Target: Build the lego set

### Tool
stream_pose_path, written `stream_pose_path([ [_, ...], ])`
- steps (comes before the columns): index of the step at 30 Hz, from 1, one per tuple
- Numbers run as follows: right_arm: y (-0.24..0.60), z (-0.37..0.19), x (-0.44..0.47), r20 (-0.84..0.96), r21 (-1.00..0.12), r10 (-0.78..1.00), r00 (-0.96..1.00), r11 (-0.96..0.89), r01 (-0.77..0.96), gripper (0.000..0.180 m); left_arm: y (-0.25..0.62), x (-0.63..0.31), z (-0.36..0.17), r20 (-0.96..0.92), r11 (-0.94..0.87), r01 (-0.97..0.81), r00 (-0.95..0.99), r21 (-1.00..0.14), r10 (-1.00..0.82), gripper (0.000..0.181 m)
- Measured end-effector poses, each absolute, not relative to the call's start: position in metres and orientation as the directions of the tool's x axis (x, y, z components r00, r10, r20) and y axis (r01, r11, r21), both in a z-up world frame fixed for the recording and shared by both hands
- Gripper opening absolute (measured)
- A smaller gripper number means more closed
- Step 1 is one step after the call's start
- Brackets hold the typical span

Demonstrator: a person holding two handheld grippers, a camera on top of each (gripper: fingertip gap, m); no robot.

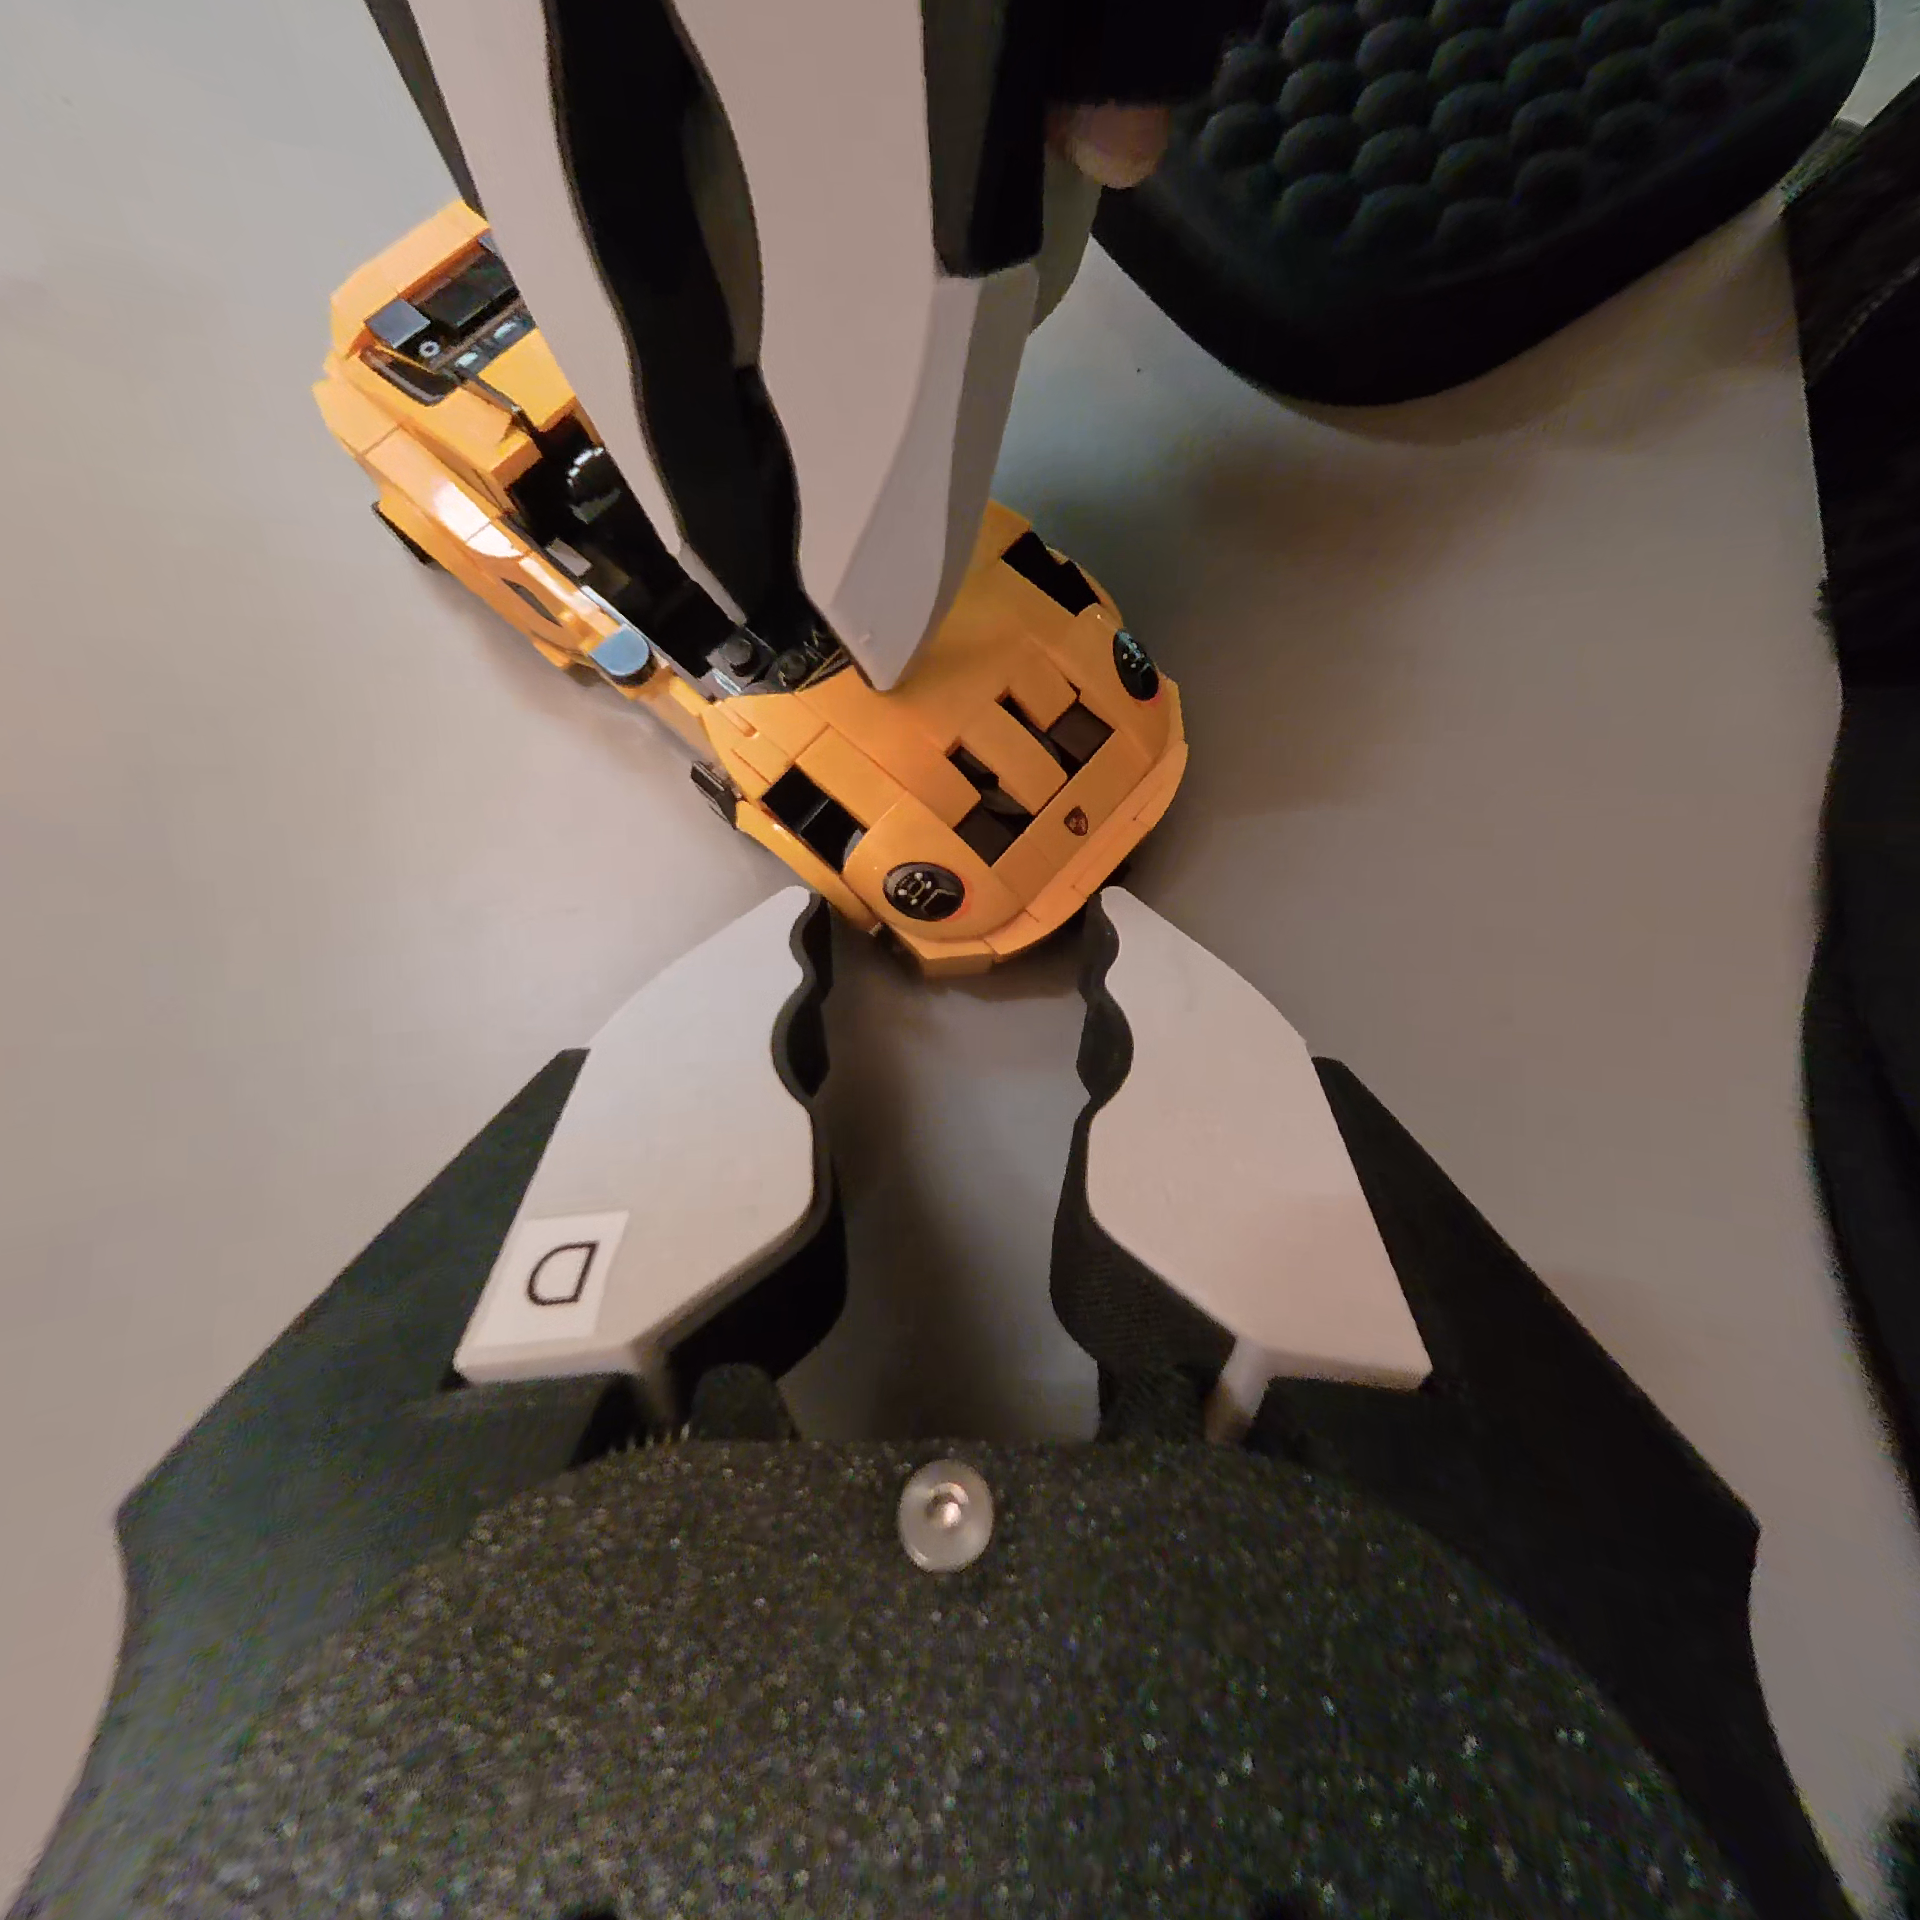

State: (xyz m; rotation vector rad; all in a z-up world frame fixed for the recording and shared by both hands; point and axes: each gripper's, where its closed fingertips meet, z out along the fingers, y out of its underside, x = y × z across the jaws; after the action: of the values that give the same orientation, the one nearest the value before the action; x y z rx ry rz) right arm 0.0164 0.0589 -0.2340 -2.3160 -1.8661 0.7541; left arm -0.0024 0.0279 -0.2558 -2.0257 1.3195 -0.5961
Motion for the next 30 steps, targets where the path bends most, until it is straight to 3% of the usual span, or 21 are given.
stream_pose_path([
  [9, 0.061, -0.232, 0.015, -0.301, -0.402, 0.937, 0.177, -0.293, 0.867, 0.023, 0.028, -0.003, -0.255, 0.016, -0.285, -0.628, 0.398, -0.724, -0.917, 0.045],
  [12, 0.054, -0.197, 0.009, -0.348, -0.536, 0.930, 0.119, -0.302, 0.789, 0.038, 0.031, -0.008, -0.253, -0.047, -0.258, -0.646, 0.416, -0.719, -0.908, 0.051],
  [15, 0.079, -0.153, 0.017, -0.115, -0.734, 0.990, 0.080, -0.139, 0.665, 0.047, 0.031, -0.008, -0.247, -0.053, -0.278, -0.624, 0.457, -0.730, -0.888, 0.063],
  [18, 0.123, -0.169, 0.055, 0.169, -0.646, 0.982, 0.080, 0.049, 0.761, 0.071, 0.032, 0.000, -0.240, -0.054, -0.311, -0.599, 0.512, -0.738, -0.857, 0.078],
  [20, 0.130, -0.194, 0.071, 0.091, -0.612, 0.995, 0.043, 0.022, 0.791, 0.084, 0.033, 0.004, -0.242, -0.096, -0.321, -0.626, 0.538, -0.711, -0.837, 0.101],
  [22, 0.136, -0.216, 0.074, 0.042, -0.610, 0.999, -0.003, 0.028, 0.792, 0.085, 0.033, 0.009, -0.249, -0.136, -0.334, -0.659, 0.555, -0.674, -0.821, 0.112],
  [24, 0.137, -0.236, 0.071, 0.033, -0.583, 0.997, -0.073, 0.078, 0.808, 0.089, 0.035, 0.017, -0.253, -0.138, -0.351, -0.664, 0.567, -0.660, -0.812, 0.108],
  [26, 0.133, -0.249, 0.065, 0.028, -0.561, 0.989, -0.143, 0.134, 0.817, 0.089, 0.043, 0.017, -0.250, -0.147, -0.358, -0.660, 0.582, -0.661, -0.800, 0.086],
  [30, 0.134, -0.252, 0.055, 0.035, -0.584, 0.992, -0.123, 0.120, 0.803, 0.077, 0.053, -0.001, -0.250, -0.148, -0.339, -0.729, 0.514, -0.595, -0.845, 0.079],
])
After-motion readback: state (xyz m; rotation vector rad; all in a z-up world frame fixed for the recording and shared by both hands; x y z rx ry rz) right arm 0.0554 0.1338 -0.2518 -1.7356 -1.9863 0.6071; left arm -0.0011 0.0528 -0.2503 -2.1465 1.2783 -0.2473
